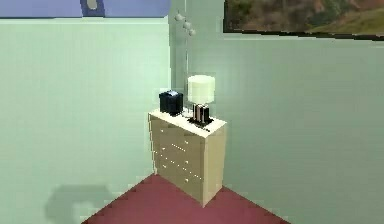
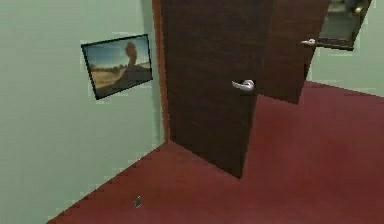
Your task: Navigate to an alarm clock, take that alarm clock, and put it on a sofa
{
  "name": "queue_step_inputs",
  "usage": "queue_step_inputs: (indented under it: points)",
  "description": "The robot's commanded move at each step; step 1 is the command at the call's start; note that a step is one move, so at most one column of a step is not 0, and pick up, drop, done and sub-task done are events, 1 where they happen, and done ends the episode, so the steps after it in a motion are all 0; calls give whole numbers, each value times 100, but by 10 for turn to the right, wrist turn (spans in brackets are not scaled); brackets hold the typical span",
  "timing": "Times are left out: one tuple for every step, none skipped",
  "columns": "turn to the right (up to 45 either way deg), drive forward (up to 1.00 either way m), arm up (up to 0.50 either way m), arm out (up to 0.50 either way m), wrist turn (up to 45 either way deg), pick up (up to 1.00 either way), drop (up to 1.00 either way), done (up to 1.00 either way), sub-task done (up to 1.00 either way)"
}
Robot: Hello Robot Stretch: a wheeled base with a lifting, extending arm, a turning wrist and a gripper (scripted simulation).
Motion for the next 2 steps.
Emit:
queue_step_inputs:
  points:
    - [0, 70, 0, 0, 0, 0, 0, 0, 0]
    - [-450, 0, 0, 0, 0, 0, 0, 0, 0]
